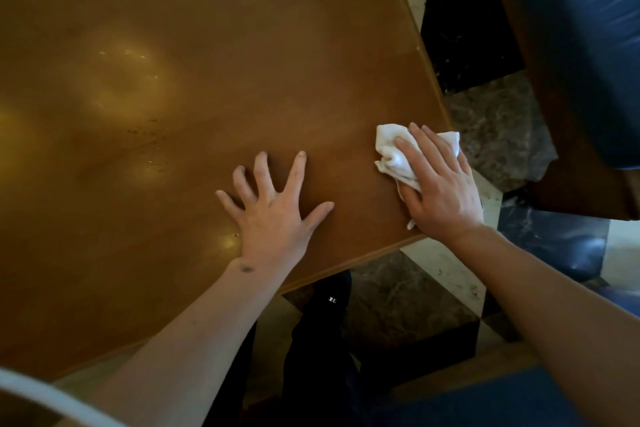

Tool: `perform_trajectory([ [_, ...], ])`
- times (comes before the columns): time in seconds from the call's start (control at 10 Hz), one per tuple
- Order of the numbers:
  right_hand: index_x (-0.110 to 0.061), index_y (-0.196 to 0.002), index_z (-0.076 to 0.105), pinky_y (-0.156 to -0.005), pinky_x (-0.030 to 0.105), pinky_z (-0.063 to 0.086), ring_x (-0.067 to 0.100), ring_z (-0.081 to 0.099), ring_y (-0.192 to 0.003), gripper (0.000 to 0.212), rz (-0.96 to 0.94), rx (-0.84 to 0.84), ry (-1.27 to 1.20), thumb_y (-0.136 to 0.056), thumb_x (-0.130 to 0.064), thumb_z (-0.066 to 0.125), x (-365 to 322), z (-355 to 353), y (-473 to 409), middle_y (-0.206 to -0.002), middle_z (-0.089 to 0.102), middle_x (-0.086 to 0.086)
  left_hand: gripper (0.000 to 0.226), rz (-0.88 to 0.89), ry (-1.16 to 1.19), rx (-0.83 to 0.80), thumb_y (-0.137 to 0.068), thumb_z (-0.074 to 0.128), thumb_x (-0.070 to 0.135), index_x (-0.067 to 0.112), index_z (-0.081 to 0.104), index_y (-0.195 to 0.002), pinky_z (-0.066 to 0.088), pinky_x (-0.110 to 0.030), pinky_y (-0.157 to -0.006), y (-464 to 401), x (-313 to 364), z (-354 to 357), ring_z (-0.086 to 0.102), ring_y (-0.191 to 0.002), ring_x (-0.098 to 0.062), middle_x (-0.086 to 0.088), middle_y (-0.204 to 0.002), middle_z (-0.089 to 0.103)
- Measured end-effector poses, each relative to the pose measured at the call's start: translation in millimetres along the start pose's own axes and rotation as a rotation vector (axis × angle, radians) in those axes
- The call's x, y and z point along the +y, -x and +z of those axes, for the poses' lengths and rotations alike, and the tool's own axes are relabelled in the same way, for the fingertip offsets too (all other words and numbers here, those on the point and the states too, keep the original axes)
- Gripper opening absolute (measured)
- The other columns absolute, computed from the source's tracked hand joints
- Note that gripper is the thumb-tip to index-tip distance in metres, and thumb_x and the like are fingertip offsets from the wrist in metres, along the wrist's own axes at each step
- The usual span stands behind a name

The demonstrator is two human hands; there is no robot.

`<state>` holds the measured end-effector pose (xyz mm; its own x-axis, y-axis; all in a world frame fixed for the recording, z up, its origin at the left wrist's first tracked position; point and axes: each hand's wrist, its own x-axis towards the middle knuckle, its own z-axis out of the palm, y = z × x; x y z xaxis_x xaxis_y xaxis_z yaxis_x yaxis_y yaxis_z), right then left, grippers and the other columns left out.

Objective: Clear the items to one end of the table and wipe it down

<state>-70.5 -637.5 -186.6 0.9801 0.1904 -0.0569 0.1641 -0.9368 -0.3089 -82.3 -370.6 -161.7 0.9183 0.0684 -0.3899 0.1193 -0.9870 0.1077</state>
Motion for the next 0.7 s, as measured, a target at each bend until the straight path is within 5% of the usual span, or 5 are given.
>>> perform_trajectory([
  [0.3,-0.024,-0.154,0.036,-0.117,0.05,0.029,0.021,0.023,-0.153,0.058,-0.021,-0.015,-0.003,-0.099,-0.04,0.046,6.9,-5.8,-0.4,-0.164,0.031,0.002,0.088,0.015,-0.025,-0.003,-0.082,0.03,0.089,0.046,0.014,-0.157,0.011,-0.076,-0.114,0.9,1.4,-5.3,0.01,-0.148,-0.047,-0.011,-0.164,0.013],
  [0.5,-0.024,-0.151,0.038,-0.122,0.055,0.012,0.023,0.025,-0.152,0.058,-0.017,-0.043,0.08,-0.096,-0.041,0.046,-3.9,-14.3,-1.6,-0.162,0.034,0.004,0.087,0.031,-0.031,-0.078,-0.085,0.039,0.084,0.046,0.011,-0.158,0.01,-0.074,-0.115,2.0,3.3,-16.4,0.007,-0.15,-0.047,-0.008,-0.166,0.008],
  [0.7,-0.015,-0.138,0.049,-0.123,0.059,0.008,0.026,0.03,-0.148,0.056,0.027,-0.068,0.162,-0.085,-0.03,0.061,-55.1,-33.3,-12.4,-0.155,0.042,0.01,0.069,0.093,0.001,-0.192,-0.098,0.055,0.051,0.039,0.023,-0.158,0.029,-0.062,-0.117,12.2,-22.3,-54.3,0.017,-0.148,-0.04,-0.009,-0.163,0.017],
])
